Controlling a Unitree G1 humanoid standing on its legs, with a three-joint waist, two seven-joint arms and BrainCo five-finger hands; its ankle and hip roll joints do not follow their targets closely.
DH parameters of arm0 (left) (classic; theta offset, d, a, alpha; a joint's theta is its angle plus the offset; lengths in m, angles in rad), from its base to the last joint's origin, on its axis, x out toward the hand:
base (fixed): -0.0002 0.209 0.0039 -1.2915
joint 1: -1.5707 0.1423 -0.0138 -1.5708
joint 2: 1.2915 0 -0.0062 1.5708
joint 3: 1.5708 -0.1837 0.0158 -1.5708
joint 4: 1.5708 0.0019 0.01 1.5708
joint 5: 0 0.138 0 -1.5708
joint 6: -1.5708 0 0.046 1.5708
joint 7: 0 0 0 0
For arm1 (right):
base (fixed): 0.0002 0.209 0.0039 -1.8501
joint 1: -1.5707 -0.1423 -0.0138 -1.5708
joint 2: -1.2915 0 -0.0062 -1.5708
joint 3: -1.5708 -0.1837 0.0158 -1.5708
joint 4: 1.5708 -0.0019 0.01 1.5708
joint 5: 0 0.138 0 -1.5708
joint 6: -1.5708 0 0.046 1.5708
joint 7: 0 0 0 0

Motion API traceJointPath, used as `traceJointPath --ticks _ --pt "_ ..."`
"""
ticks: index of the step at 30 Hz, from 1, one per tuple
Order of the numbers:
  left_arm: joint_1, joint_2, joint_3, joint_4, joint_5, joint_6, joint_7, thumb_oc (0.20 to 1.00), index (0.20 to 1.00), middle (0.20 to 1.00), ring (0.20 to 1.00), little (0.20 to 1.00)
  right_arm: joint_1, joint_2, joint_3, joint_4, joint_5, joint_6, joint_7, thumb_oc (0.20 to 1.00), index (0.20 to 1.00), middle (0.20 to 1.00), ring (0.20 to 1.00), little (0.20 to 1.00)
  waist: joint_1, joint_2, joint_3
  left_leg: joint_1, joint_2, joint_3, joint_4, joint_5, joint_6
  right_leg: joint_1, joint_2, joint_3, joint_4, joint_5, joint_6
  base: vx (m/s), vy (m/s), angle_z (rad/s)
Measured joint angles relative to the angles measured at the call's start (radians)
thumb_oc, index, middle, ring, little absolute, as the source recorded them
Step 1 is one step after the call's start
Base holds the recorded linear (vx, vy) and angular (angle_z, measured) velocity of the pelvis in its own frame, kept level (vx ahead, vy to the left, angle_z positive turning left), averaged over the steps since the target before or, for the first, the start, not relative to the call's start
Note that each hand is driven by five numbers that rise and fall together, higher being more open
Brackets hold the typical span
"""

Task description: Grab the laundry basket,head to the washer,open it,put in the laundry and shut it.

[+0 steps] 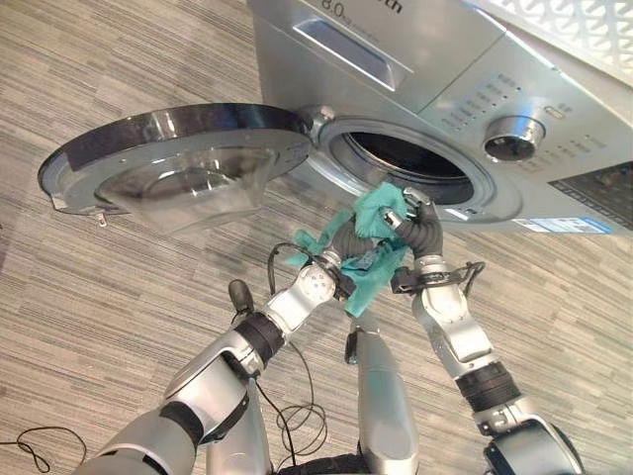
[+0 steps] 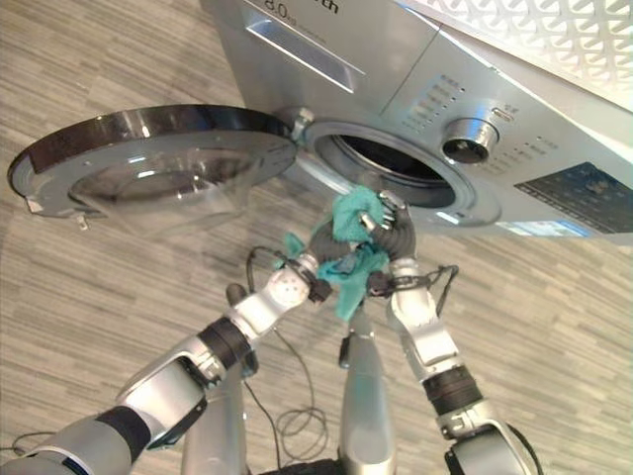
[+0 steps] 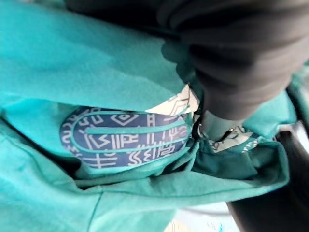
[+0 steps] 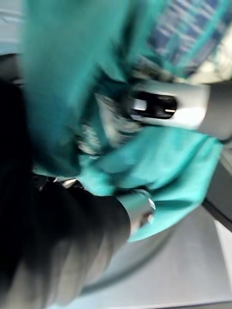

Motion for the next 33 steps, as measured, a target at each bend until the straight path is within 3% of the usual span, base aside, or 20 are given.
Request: traceJointPath --ticks 4,6,9,14,18,24,28,30,32,33 --pt "0.002 0.001 0.049 0.008 -0.04 -0.003 0.03 0.2 0.2 0.2 0.2 0.2 0.027 -0.002 -0.008 0.033 -0.054 0.002 -0.021 1.0 1.0 1.0 1.0 1.0 -0.015 -0.015 -0.001 0.0 0.011 0.022 -0.002 -0.003 -0.005 -0.017 0.01 0.021 0.001 0.001 -0.003 0.06 -0.03 -0.15" --pt "0.0 0.001 0.069 0.011 -0.078 -0.01 0.043 0.2 0.2 0.2 0.2 0.2 0.086 -0.002 0.001 0.067 -0.076 0.009 -0.017 1.0 1.0 1.0 1.0 1.0 -0.043 -0.026 -0.002 0.0 0.014 0.026 0.001 -0.012 -0.012 -0.021 0.017 0.026 -0.001 0.0 -0.004 0.06 -0.043 -0.17" --pt "-0.016 -0.01 0.106 0.091 -0.128 -0.035 0.058 0.2 0.2 0.2 0.2 0.2 0.183 0.02 -0.03 0.254 -0.045 -0.01 0.018 1.0 1.0 1.0 1.0 1.0 -0.065 -0.046 -0.006 -0.001 0.038 0.027 -0.005 -0.015 -0.022 -0.025 0.043 0.024 -0.008 -0.002 -0.011 0.01 -0.028 -0.11" --pt "-0.062 -0.009 0.157 0.096 -0.204 -0.055 0.07 0.2 0.2 0.2 0.2 0.2 0.245 0.024 -0.081 0.433 0.088 -0.024 0.038 1.0 1.0 1.0 1.0 1.0 -0.101 -0.049 -0.006 -0.028 0.041 0.036 -0.003 -0.016 -0.024 -0.06 0.044 0.034 -0.006 -0.002 -0.012 0.01 -0.026 -0.06" --pt "-0.104 -0.009 0.199 -0.001 -0.323 -0.108 0.07 0.2 0.2 0.2 0.2 0.2 0.251 0.052 -0.085 0.675 0.107 0.006 0.052 1.0 1.0 1.0 1.0 1.0 -0.103 -0.05 -0.008 -0.104 0.038 0.045 0.009 -0.015 -0.024 -0.143 0.04 0.048 0.004 0.004 -0.01 0.0 -0.037 -0.04" --pt "-0.211 -0.041 0.248 0.0 -0.442 -0.148 0.092 0.2 0.2 0.2 0.2 0.2 0.248 0.082 -0.086 0.677 0.107 0.019 0.062 1.0 1.0 1.0 1.0 1.0 -0.106 -0.046 -0.006 -0.208 0.044 0.046 0.025 -0.012 -0.021 -0.257 0.038 0.054 0.033 0.005 -0.011 0.04 -0.066 -0.01" --pt "-0.36 -0.034 0.322 0.047 -0.515 -0.162 0.106 0.2 0.2 0.2 0.2 0.2 0.226 0.088 -0.085 0.61 0.128 -0.009 0.061 1.0 1.0 1.0 1.0 1.0 -0.116 -0.046 -0.006 -0.27 0.046 0.044 0.049 -0.012 -0.021 -0.321 0.042 0.06 0.056 0.005 -0.014 0.01 -0.038 -0.03" --pt "-0.504 0.014 0.354 0.077 -0.557 -0.197 0.109 0.2 0.2 0.2 0.2 0.2 0.177 0.087 -0.086 0.551 0.185 -0.047 0.062 1.0 1.0 1.0 1.0 1.0 -0.125 -0.045 -0.008 -0.368 0.077 0.04 0.099 -0.019 -0.021 -0.409 0.068 0.072 0.072 0.017 -0.027 0.08 -0.256 -0.21" --pt "-0.541 0.032 0.382 0.092 -0.631 -0.204 0.127 0.2 0.2 0.2 0.2 0.2 0.162 0.08 -0.067 0.511 0.223 -0.05 0.062 1.0 1.0 1.0 1.0 1.0 -0.13 -0.046 -0.02 -0.415 0.11 0.027 0.124 -0.026 -0.029 -0.446 0.092 0.064 0.082 0.015 -0.027 0.09 -0.221 -0.25" --pt "-0.59 0.05 0.396 0.095 -0.683 -0.216 0.141 0.2 0.2 0.2 0.2 0.2 0.17 0.073 -0.038 0.472 0.244 -0.069 0.064 1.0 1.0 1.0 1.0 1.0 -0.14 -0.043 -0.074 -0.501 0.135 0.014 0.155 -0.037 -0.031 -0.518 0.108 0.044 0.093 0.009 -0.037 0.08 -0.219 -0.27"
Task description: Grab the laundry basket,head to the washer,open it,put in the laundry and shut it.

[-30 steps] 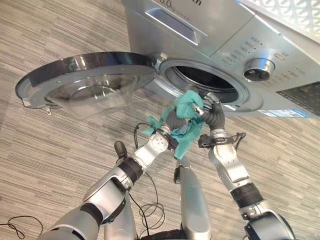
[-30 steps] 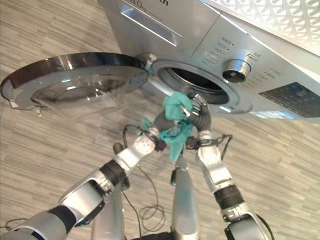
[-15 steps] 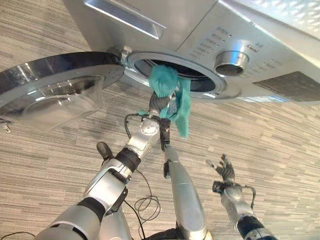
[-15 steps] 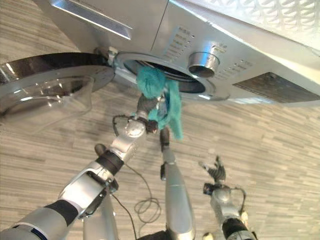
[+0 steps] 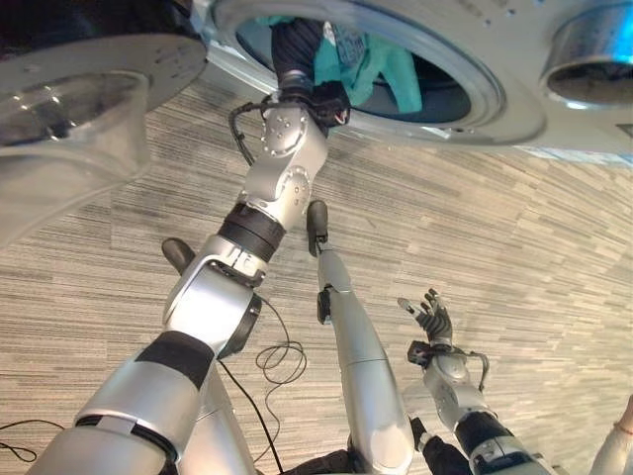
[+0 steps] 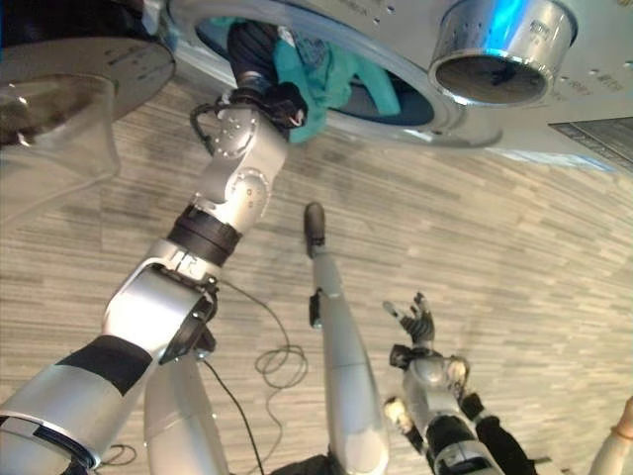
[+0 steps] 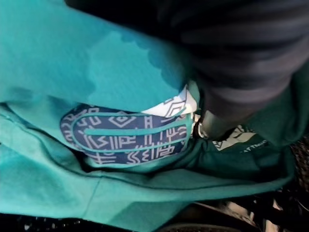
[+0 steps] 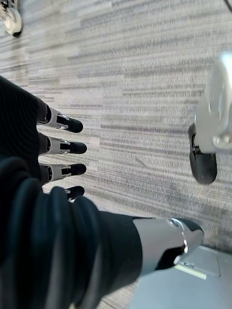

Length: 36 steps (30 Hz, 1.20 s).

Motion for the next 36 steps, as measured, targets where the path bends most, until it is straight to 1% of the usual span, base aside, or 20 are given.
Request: traceJointPath --ticks 1,4,7,10,15,16,17,20,22,23,24,25,26,27,29,31,32,33,35,36 --pt "-0.076 0.025 -0.001 0.0 -0.049 -0.03 0.011 0.2 0.2 0.2 0.2 0.2 -0.019 0.0 0.008 -0.016 0.009 -0.025 0.002 1.0 1.0 1.0 1.0 1.0 -0.008 -0.007 -0.013 -0.055 0.022 -0.025 0.003 0.016 -0.019 -0.043 0.028 -0.009 -0.004 0.016 -0.022 0.09 -0.226 -0.23" --pt "-0.126 0.052 0.0 0.001 -0.108 -0.065 0.04 0.2 0.2 0.2 0.2 0.2 -0.026 -0.002 0.015 -0.014 0.039 -0.037 0.002 1.0 1.0 1.0 1.0 1.0 -0.013 -0.008 -0.012 -0.073 0.058 -0.048 -0.004 0.027 -0.036 -0.051 0.06 -0.031 -0.008 0.024 -0.042 0.06 -0.138 -0.17" --pt "-0.232 0.107 -0.002 0.031 -0.216 -0.155 0.053 0.2 0.2 0.2 0.2 0.2 -0.025 -0.053 0.018 -0.003 0.06 -0.044 0.001 1.0 1.0 1.0 1.0 1.0 -0.023 -0.008 -0.012 -0.075 0.098 -0.087 -0.017 0.036 -0.059 -0.047 0.102 -0.058 -0.007 0.011 -0.062 0.07 -0.166 -0.15" --pt "-0.232 0.098 -0.018 0.026 -0.26 -0.205 0.054 0.2 0.2 0.2 0.2 0.2 -0.023 -0.092 0.015 -0.001 0.076 -0.045 -0.001 1.0 1.0 1.0 1.0 1.0 -0.026 -0.008 -0.012 -0.079 0.103 -0.113 -0.05 0.058 -0.084 -0.05 0.116 -0.083 -0.007 0.005 -0.074 0.04 -0.136 0.04" --pt "-0.232 0.063 -0.073 -0.033 -0.244 -0.221 0.073 0.2 0.2 0.2 0.2 0.2 -0.022 -0.128 0.007 -0.02 0.075 -0.043 0.005 1.0 1.0 1.0 1.0 1.0 -0.015 -0.008 -0.012 -0.082 0.099 -0.14 -0.124 0.103 -0.098 -0.064 0.121 -0.114 -0.007 -0.006 -0.086 0.01 -0.1 0.11" --pt "-0.232 0.068 -0.082 -0.04 -0.243 -0.221 0.073 0.84 0.84 0.84 0.84 0.84 -0.024 -0.128 0.006 -0.022 0.075 -0.044 0.006 1.0 1.0 1.0 1.0 1.0 -0.013 -0.008 -0.012 -0.082 0.098 -0.14 -0.131 0.105 -0.097 -0.066 0.121 -0.116 -0.007 -0.007 -0.087 0.0 -0.078 0.05" --pt "-0.232 0.07 -0.089 -0.038 -0.236 -0.218 0.073 1.0 1.0 1.0 1.0 1.0 -0.024 -0.127 0.007 -0.027 0.075 -0.043 0.009 1.0 1.0 1.0 1.0 1.0 -0.011 -0.008 -0.012 -0.081 0.098 -0.139 -0.134 0.107 -0.097 -0.066 0.121 -0.117 -0.007 -0.007 -0.088 -0.01 -0.065 0.05" --pt "-0.215 0.103 -0.145 -0.035 -0.184 -0.17 0.063 1.0 1.0 1.0 1.0 1.0 -0.021 -0.127 0.005 -0.027 0.075 -0.04 0.025 1.0 1.0 1.0 1.0 1.0 0.011 0.008 -0.018 -0.07 0.088 -0.139 -0.149 0.113 -0.095 -0.064 0.112 -0.124 -0.007 -0.007 -0.088 -0.03 0.021 0.06" --pt "-0.185 0.19 -0.243 -0.028 -0.09 -0.089 0.017 1.0 1.0 1.0 1.0 1.0 -0.023 -0.121 -0.016 -0.028 0.075 -0.035 0.034 1.0 1.0 1.0 1.0 1.0 0.023 0.027 -0.017 -0.038 0.068 -0.13 -0.182 0.129 -0.09 -0.05 0.095 -0.122 -0.007 -0.007 -0.088 -0.04 0.043 0.12" --pt "-0.173 0.217 -0.28 -0.026 -0.062 -0.069 0.001 1.0 1.0 1.0 1.0 1.0 -0.022 -0.122 -0.022 -0.027 0.075 -0.035 0.036 1.0 1.0 1.0 1.0 1.0 0.025 0.034 -0.015 -0.025 0.063 -0.128 -0.194 0.136 -0.087 -0.044 0.09 -0.121 -0.007 -0.007 -0.088 -0.01 0.01 0.13" --pt "-0.16 0.257 -0.358 0.011 0.026 -0.002 -0.04 1.0 1.0 1.0 1.0 1.0 -0.018 -0.123 -0.038 -0.022 0.075 -0.034 0.044 1.0 1.0 1.0 1.0 1.0 0.035 0.052 -0.017 -0.001 0.054 -0.131 -0.215 0.143 -0.087 -0.027 0.083 -0.123 -0.007 -0.01 -0.088 -0.01 0.012 0.16" --pt "-0.152 0.26 -0.435 0.06 0.111 0.068 -0.088 1.0 1.0 1.0 1.0 1.0 -0.017 -0.124 -0.053 -0.012 0.075 -0.031 0.047 1.0 1.0 1.0 1.0 1.0 0.045 0.072 -0.025 0.016 0.043 -0.131 -0.232 0.15 -0.084 -0.016 0.074 -0.125 -0.006 -0.015 -0.083 0.0 0.037 0.18" --pt "-0.151 0.274 -0.467 0.084 0.175 0.11 -0.115 1.0 1.0 1.0 1.0 1.0 -0.025 -0.119 -0.059 0.019 0.075 -0.038 0.058 1.0 1.0 1.0 1.0 1.0 0.058 0.084 -0.027 0.024 0.037 -0.132 -0.238 0.155 -0.078 -0.008 0.067 -0.129 -0.005 -0.02 -0.077 0.0 0.062 0.22" --pt "-0.147 0.265 -0.521 0.102 0.312 0.175 -0.152 1.0 1.0 1.0 1.0 1.0 -0.053 -0.115 -0.07 0.112 0.077 -0.03 0.073 1.0 1.0 1.0 1.0 1.0 0.076 0.101 -0.025 0.047 0.023 -0.131 -0.259 0.168 -0.074 0.005 0.054 -0.137 0.011 -0.031 -0.069 0.0 0.061 0.24" --pt "-0.108 0.223 -0.536 0.104 0.547 0.262 -0.196 1.0 1.0 1.0 1.0 1.0 -0.093 -0.119 -0.071 0.25 0.109 0.006 0.08 1.0 1.0 1.0 1.0 1.0 0.094 0.122 -0.032 0.102 -0.006 -0.131 -0.317 0.192 -0.057 0.021 0.031 -0.136 0.041 -0.052 -0.06 0.0 0.057 0.29" --pt "-0.06 0.188 -0.545 0.095 0.769 0.337 -0.211 1.0 1.0 1.0 1.0 1.0 -0.115 -0.115 -0.048 0.303 0.121 0.027 0.099 1.0 1.0 1.0 1.0 1.0 0.096 0.125 -0.031 0.151 -0.033 -0.129 -0.351 0.205 -0.049 0.049 0.006 -0.133 0.059 -0.065 -0.045 0.01 0.056 0.22" --pt "-0.06 0.188 -0.545 0.095 0.769 0.337 -0.211 1.0 1.0 1.0 1.0 1.0 -0.115 -0.115 -0.048 0.303 0.121 0.027 0.099 1.0 1.0 1.0 1.0 1.0 0.096 0.125 -0.031 0.151 -0.033 -0.129 -0.351 0.205 -0.049 0.049 0.006 -0.133 0.059 -0.065 -0.045 0.01 0.045 0.27" --pt "0.006 0.145 -0.552 0.068 0.883 0.387 -0.241 1.0 1.0 1.0 1.0 1.0 -0.114 -0.111 -0.049 0.308 0.137 0.031 0.113 1.0 1.0 1.0 1.0 1.0 0.094 0.125 -0.032 0.176 -0.057 -0.13 -0.354 0.205 -0.044 0.067 -0.021 -0.133 0.085 -0.083 -0.034 0.01 0.061 0.23" --pt "0.072 0.101 -0.547 0.027 0.935 0.41 -0.268 1.0 1.0 1.0 1.0 1.0 -0.116 -0.108 -0.05 0.309 0.151 0.036 0.117 1.0 1.0 1.0 1.0 1.0 0.095 0.125 -0.032 0.19 -0.076 -0.13 -0.357 0.203 -0.035 0.078 -0.04 -0.132 0.092 -0.088 -0.028 -0.07 0.083 0.25" --pt "0.179 0.014 -0.474 -0.049 0.959 0.419 -0.283 1.0 1.0 1.0 1.0 1.0 -0.116 -0.104 -0.052 0.309 0.157 0.052 0.124 1.0 1.0 1.0 1.0 1.0 0.095 0.125 -0.032 0.197 -0.097 -0.127 -0.357 0.211 -0.023 0.079 -0.062 -0.129 0.111 -0.091 -0.024 -0.08 0.092 0.2"
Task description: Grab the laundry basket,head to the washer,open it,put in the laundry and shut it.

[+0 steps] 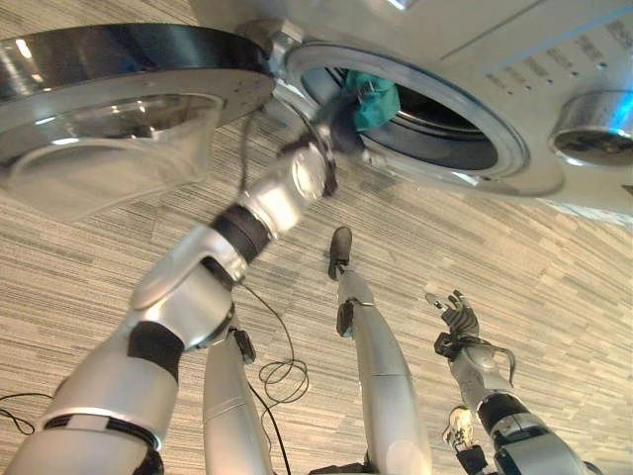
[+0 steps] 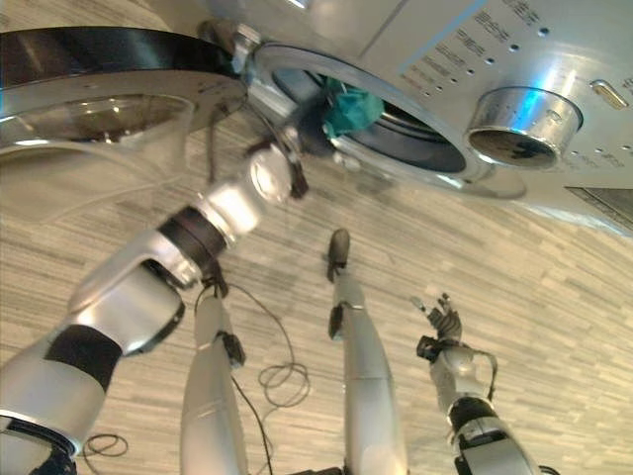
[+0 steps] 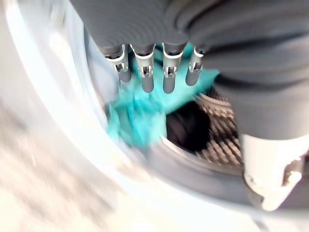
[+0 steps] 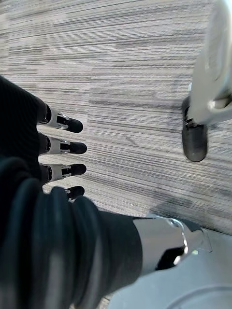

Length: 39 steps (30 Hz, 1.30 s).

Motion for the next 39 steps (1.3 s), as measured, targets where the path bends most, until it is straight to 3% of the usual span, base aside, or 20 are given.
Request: traceJointPath --ticks 3,6,9,14,15,16,18,20,22,24,25,27,29,30,31,33,35,36,38,39 --pt "0.034 -0.052 -0.013 -0.062 0.003 0.001 -0.029 1.0 1.0 1.0 1.0 1.0 -0.01 0.001 -0.004 0.007 -0.001 0.013 0.01 1.0 1.0 1.0 1.0 1.0 -0.004 0.0 0.0 0.025 -0.015 0.007 -0.001 -0.009 0.015 0.016 -0.016 0.014 0.011 -0.005 0.009 0.0 0.071 0.07" --pt "0.027 -0.017 0.013 -0.127 0.002 -0.013 -0.03 1.0 1.0 1.0 1.0 1.0 -0.016 0.003 -0.003 0.057 -0.002 0.016 0.019 1.0 1.0 1.0 1.0 1.0 -0.001 0.0 0.0 0.08 -0.015 0.024 -0.008 -0.013 0.022 0.054 -0.017 0.023 0.014 -0.007 0.012 -0.01 0.04 -0.09" --pt "0.125 0.055 0.07 -0.239 -0.004 -0.054 -0.051 1.0 1.0 1.0 1.0 1.0 0.002 0.006 -0.025 0.115 -0.025 0.027 0.03 1.0 1.0 1.0 1.0 1.0 0.006 0.02 -0.022 0.128 -0.004 0.026 -0.016 -0.015 0.022 0.103 -0.007 0.02 0.007 -0.009 0.011 -0.02 0.072 -0.06" --pt "0.55 0.107 0.134 -0.291 -0.062 -0.126 -0.102 1.0 1.0 1.0 1.0 1.0 0.047 0.017 -0.054 0.219 -0.108 0.061 0.032 1.0 1.0 1.0 1.0 1.0 0.04 0.044 -0.032 0.29 -0.011 0.031 -0.023 -0.033 0.03 0.268 -0.012 0.009 -0.013 -0.027 0.017 -0.01 0.131 0.01" --pt "0.743 0.112 0.14 -0.244 -0.106 -0.11 -0.124 1.0 1.0 1.0 1.0 1.0 0.067 0.012 -0.059 0.233 -0.125 0.09 0.025 1.0 1.0 1.0 1.0 1.0 0.059 0.048 -0.037 0.376 -0.01 0.038 -0.023 -0.051 0.035 0.36 -0.014 0.015 -0.025 -0.041 0.019 0.03 0.079 0.09" --pt "0.813 0.135 0.132 -0.215 -0.119 -0.101 -0.132 1.0 1.0 1.0 1.0 1.0 0.073 0.006 -0.055 0.226 -0.128 0.091 0.028 1.0 1.0 1.0 1.0 1.0 0.078 0.061 -0.043 0.401 -0.013 0.033 -0.023 -0.057 0.038 0.394 -0.015 0.006 -0.026 -0.048 0.024 0.06 0.114 0.11" --pt "0.921 0.142 0.183 -0.183 -0.144 -0.12 -0.15 1.0 1.0 1.0 1.0 1.0 0.098 0.003 -0.035 0.151 -0.139 0.102 0.034 1.0 1.0 1.0 1.0 1.0 0.094 0.061 -0.043 0.461 -0.007 0.036 -0.02 -0.079 0.027 0.453 -0.02 -0.003 -0.022 -0.061 0.02 0.09 0.122 0.08" --pt "1.039 0.178 0.208 -0.099 -0.182 -0.116 -0.161 1.0 1.0 1.0 1.0 1.0 0.117 0.009 -0.035 0.145 -0.199 0.121 0.061 1.0 1.0 1.0 1.0 1.0 0.115 0.057 -0.043 0.596 -0.011 0.03 -0.008 -0.107 0.019 0.604 -0.02 -0.006 -0.044 -0.078 0.03 0.08 0.204 0.03" --pt "1.099 0.214 0.225 -0.089 -0.199 -0.117 -0.162 1.0 1.0 1.0 1.0 1.0 0.155 0.007 -0.031 0.141 -0.219 0.123 0.073 1.0 1.0 1.0 1.0 1.0 0.123 0.053 -0.071 0.653 -0.016 0.025 0.008 -0.135 0.008 0.665 -0.03 -0.006 -0.048 -0.11 0.034 0.02 0.165 -0.01" --pt "1.22 0.233 0.331 -0.126 -0.206 -0.138 -0.161 1.0 1.0 1.0 1.0 1.0 0.222 -0.002 -0.041 0.123 -0.262 0.131 0.093 1.0 1.0 1.0 1.0 1.0 0.156 0.036 -0.093 0.727 -0.029 -0.023 0.062 -0.202 -0.011 0.75 -0.024 0.027 -0.07 -0.11 0.039 0.02 0.073 -0.33" --pt "1.228 0.253 0.314 -0.122 -0.206 -0.136 -0.158 1.0 1.0 1.0 1.0 1.0 0.261 -0.009 -0.039 0.125 -0.27 0.127 0.093 1.0 1.0 1.0 1.0 1.0 0.157 0.03 -0.122 0.718 -0.03 -0.026 0.073 -0.214 -0.009 0.755 -0.029 0.024 -0.073 -0.111 0.042 0.07 0.258 -0.14" --pt "1.242 0.288 0.352 -0.126 -0.224 -0.142 -0.16 1.0 1.0 1.0 1.0 1.0 0.291 -0.009 -0.057 0.143 -0.284 0.15 0.097 1.0 1.0 1.0 1.0 1.0 0.169 0.022 -0.151 0.733 -0.046 -0.039 0.05 -0.207 -0.016 0.775 -0.049 0.025 -0.113 -0.083 0.044 0.06 0.395 0.06" --pt "1.286 0.257 0.456 -0.121 -0.233 -0.141 -0.163 1.0 1.0 1.0 1.0 1.0 0.325 0.026 -0.198 0.161 -0.299 0.169 0.099 1.0 1.0 1.0 1.0 1.0 0.152 0.009 -0.153 0.783 -0.077 -0.032 0.093 -0.239 0.019 0.873 -0.062 0.016 -0.17 -0.036 0.055 -0.03 0.431 -0.13" --pt "1.347 0.246 0.48 -0.093 -0.228 -0.142 -0.159 1.0 1.0 1.0 1.0 1.0 0.381 0.006 -0.208 0.16 -0.315 0.172 0.099 1.0 1.0 1.0 1.0 1.0 0.153 0.006 -0.201 0.847 -0.104 -0.022 0.104 -0.288 0.034 0.944 -0.089 0.027 -0.19 -0.036 0.061 -0.08 0.329 -0.31" --pt "1.347 0.252 0.467 -0.083 -0.211 -0.141 -0.156 1.0 1.0 1.0 1.0 1.0 0.425 0.013 -0.193 0.157 -0.322 0.174 0.099 1.0 1.0 1.0 1.0 1.0 0.148 -0.012 -0.243 0.85 -0.133 -0.011 0.124 -0.294 0.037 0.935 -0.112 0.036 -0.199 -0.034 0.058 -0.11 0.423 -0.31" --pt "1.36 0.248 0.473 -0.084 -0.183 -0.139 -0.158 1.0 1.0 1.0 1.0 1.0 0.453 0.04 -0.201 0.133 -0.337 0.203 0.102 1.0 1.0 1.0 1.0 1.0 0.149 -0.007 -0.298 0.852 -0.18 0.008 0.138 -0.319 0.067 0.946 -0.145 0.067 -0.228 -0.004 0.042 -0.14 0.295 -0.29" --pt "1.387 0.237 0.509 -0.097 -0.183 -0.14 -0.155 1.0 1.0 1.0 1.0 1.0 0.516 0.082 -0.168 -0.079 -0.366 0.191 0.117 1.0 1.0 1.0 1.0 1.0 0.138 0.003 -0.299 0.849 -0.199 0.018 0.156 -0.329 0.095 0.899 -0.162 0.105 -0.21 0.07 0.044 -0.25 0.352 -0.85" --pt "1.381 0.237 0.51 -0.095 -0.183 -0.134 -0.151 1.0 1.0 1.0 1.0 1.0 0.496 0.094 -0.151 -0.053 -0.37 0.186 0.136 1.0 1.0 1.0 1.0 1.0 0.136 0.006 -0.3 0.849 -0.216 0.044 0.172 -0.333 0.109 0.874 -0.165 0.098 -0.212 0.124 0.04 -0.23 0.303 -1.18" --pt "1.375 0.21 0.514 -0.162 -0.183 -0.123 -0.147 1.0 1.0 1.0 1.0 1.0 0.345 0.09 -0.184 0.227 -0.374 0.189 0.134 1.0 1.0 1.0 1.0 1.0 0.148 0.055 -0.283 0.838 -0.191 0.089 0.182 -0.347 0.15 0.863 -0.155 0.017 -0.259 0.281 0.016 -0.11 0.143 -0.74" --pt "1.361 0.193 0.513 -0.197 -0.181 -0.127 -0.148 1.0 1.0 1.0 1.0 1.0 0.344 0.08 -0.188 0.273 -0.375 0.202 0.132 1.0 1.0 1.0 1.0 1.0 0.154 0.075 -0.29 0.828 -0.191 0.098 0.173 -0.34 0.16 0.853 -0.156 -0.02 -0.239 0.245 0.04 -0.14 0.158 -0.22"
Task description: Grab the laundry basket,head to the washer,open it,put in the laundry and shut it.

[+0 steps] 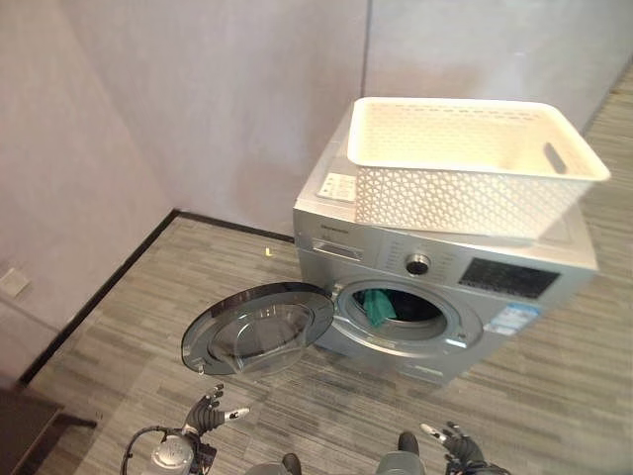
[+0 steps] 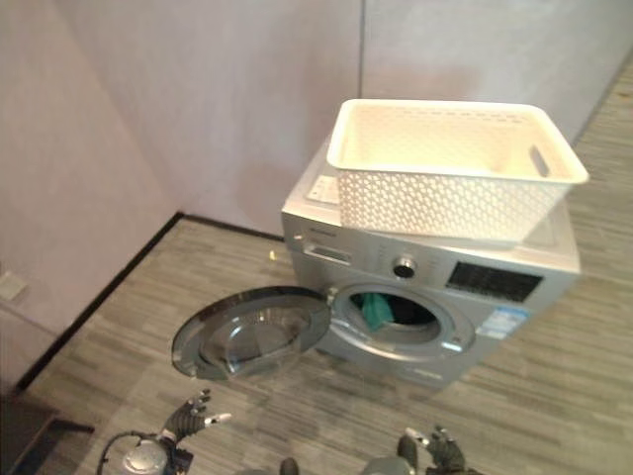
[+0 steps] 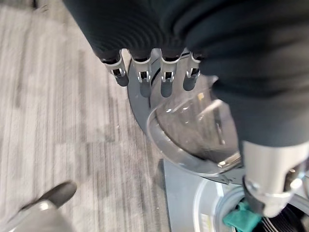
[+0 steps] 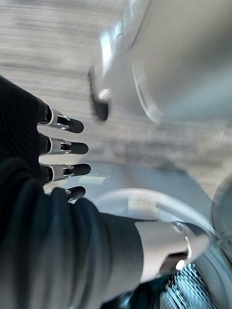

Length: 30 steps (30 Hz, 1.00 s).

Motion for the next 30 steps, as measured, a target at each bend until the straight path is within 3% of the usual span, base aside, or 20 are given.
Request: traceJointPath --ticks 1,3,4,6,7,8,9,11,12,14,18,23,26,28,30 --pt "-0.002 -0.014 0.003 -0.065 0.012 -0.003 0.001 1.0 1.0 1.0 1.0 1.0 -0.005 -0.013 -0.004 0.04 0.0 0.006 0.003 1.0 1.0 1.0 1.0 1.0 0.021 0.027 0.0 0.003 0.008 0.01 -0.046 0.028 0.035 -0.023 0.014 -0.061 0.137 -0.132 -0.005 -0.12 0.127 -0.1" --pt "0.01 -0.014 0.006 -0.116 0.029 -0.01 0.001 1.0 1.0 1.0 1.0 1.0 -0.008 -0.022 -0.019 0.059 -0.003 0.005 0.002 1.0 1.0 1.0 1.0 1.0 0.06 0.045 -0.012 0.023 0.01 0.015 -0.135 0.06 0.01 -0.046 0.048 -0.073 0.278 -0.24 -0.014 -0.05 0.054 -0.2" --pt "0.035 -0.012 0.044 -0.153 0.03 -0.007 0.001 1.0 1.0 1.0 1.0 1.0 -0.015 -0.023 -0.029 0.062 -0.018 0.001 0.002 1.0 1.0 1.0 1.0 1.0 0.079 0.05 -0.016 0.035 0.017 0.02 -0.191 0.088 0.005 -0.02 0.076 -0.101 0.367 -0.329 -0.014 0.0 -0.021 -0.23" --pt "0.082 -0.005 0.1 -0.209 0.039 0.006 0.003 1.0 1.0 1.0 1.0 1.0 -0.013 -0.019 -0.028 0.071 -0.023 0.0 0.002 1.0 1.0 1.0 1.0 1.0 0.118 0.026 -0.027 0.062 0.021 0.077 -0.241 0.13 -0.002 0.041 0.08 -0.13 0.375 -0.396 -0.014 0.0 -0.06 -0.45" --pt "0.1 0.01 0.143 -0.227 0.046 0.005 0.011 1.0 1.0 1.0 1.0 1.0 -0.006 -0.013 -0.027 0.075 -0.036 -0.003 0.001 1.0 1.0 1.0 1.0 1.0 0.161 -0.002 -0.044 0.06 0.012 0.095 -0.239 0.131 -0.004 0.102 0.08 -0.129 0.295 -0.434 -0.012 -0.03 -0.131 -0.61" --pt "0.105 0.022 0.165 -0.231 0.064 0.007 0.024 1.0 1.0 1.0 1.0 1.0 -0.01 -0.008 -0.02 0.071 -0.044 -0.005 0.001 1.0 1.0 1.0 1.0 1.0 0.172 -0.016 -0.047 0.06 0.008 0.099 -0.242 0.137 -0.015 0.132 0.078 -0.135 0.232 -0.446 -0.011 -0.01 -0.135 -0.57" --pt "0.113 0.025 0.19 -0.241 0.074 0.007 0.03 1.0 1.0 1.0 1.0 1.0 -0.012 -0.002 -0.005 0.064 -0.055 -0.01 0.002 1.0 1.0 1.0 1.0 1.0 0.18 -0.028 -0.052 0.059 0.007 0.109 -0.246 0.144 -0.025 0.15 0.079 -0.142 0.179 -0.444 0.003 -0.02 -0.127 -0.33" --pt "0.112 0.032 0.213 -0.246 0.078 0.004 0.044 1.0 1.0 1.0 1.0 1.0 -0.002 0.008 0.02 0.041 -0.063 -0.014 0.004 1.0 1.0 1.0 1.0 1.0 0.178 -0.041 -0.061 0.057 0.011 0.088 -0.247 0.154 -0.083 0.159 0.089 -0.153 0.114 -0.422 0.009 0.03 -0.169 -0.45" --pt "0.109 0.043 0.23 -0.245 0.095 0.004 0.066 1.0 1.0 1.0 1.0 1.0 0.008 0.007 0.071 0.032 -0.073 -0.014 0.006 1.0 1.0 1.0 1.0 1.0 0.179 -0.026 -0.071 0.078 0.039 0.022 -0.207 0.131 -0.102 0.162 0.108 -0.153 0.082 -0.389 0.01 0.06 -0.185 -0.8" --pt "0.067 0.054 0.261 -0.239 0.125 -0.005 0.092 1.0 1.0 1.0 1.0 1.0 0.046 0.021 0.092 0.009 -0.101 -0.012 0.012 1.0 1.0 1.0 1.0 1.0 0.163 -0.019 -0.093 0.097 0.05 0.038 -0.253 0.154 -0.089 0.179 0.136 -0.141 0.025 -0.346 0.006 0.05 -0.175 -0.58" --pt "-0.144 0.147 0.279 -0.106 0.229 -0.004 0.167 1.0 1.0 1.0 1.0 1.0 0.134 0.025 0.187 -0.036 -0.143 -0.005 0.032 1.0 1.0 1.0 1.0 1.0 0.123 -0.045 -0.107 0.107 0.076 0.036 -0.281 0.181 -0.092 0.228 0.186 -0.154 -0.071 -0.299 0.003 0.02 -0.106 -0.03" --pt "-0.358 0.189 0.258 0.023 0.233 0.012 0.218 1.0 1.0 1.0 1.0 1.0 0.141 0.006 0.194 -0.064 -0.186 -0.004 0.043 1.0 1.0 1.0 1.0 1.0 0.081 -0.048 -0.109 0.109 0.088 0.037 -0.29 0.192 -0.099 0.249 0.214 -0.159 -0.139 -0.26 -0.015 0.04 -0.055 -0.01" --pt "-0.529 0.224 0.189 0.218 0.234 0.044 0.271 1.0 1.0 1.0 1.0 1.0 0.14 -0.024 0.239 -0.133 -0.199 -0.003 0.053 1.0 1.0 1.0 1.0 1.0 0.063 -0.04 -0.104 0.104 0.096 0.037 -0.291 0.196 -0.104 0.245 0.221 -0.167 -0.138 -0.259 -0.019 -0.04 -0.018 0.03" --pt "-0.794 0.269 0.027 0.532 0.232 0.061 0.284 1.0 1.0 1.0 1.0 1.0 0.103 -0.039 0.276 -0.172 -0.215 -0.004 0.051 1.0 1.0 1.0 1.0 1.0 0.037 -0.059 -0.089 0.065 0.105 0.036 -0.291 0.204 -0.113 0.202 0.23 -0.168 -0.138 -0.255 -0.027 -0.21 0.01 -0.04" --pt "-0.92 0.314 -0.012 0.642 0.229 0.065 0.287 1.0 1.0 1.0 1.0 1.0 0.08 -0.041 0.289 -0.216 -0.214 -0.007 0.051 1.0 1.0 1.0 1.0 1.0 0.021 -0.079 -0.064 0.018 0.113 0.038 -0.285 0.224 -0.111 0.151 0.238 -0.162 -0.131 -0.237 -0.04 -0.13 0.012 -0.07"
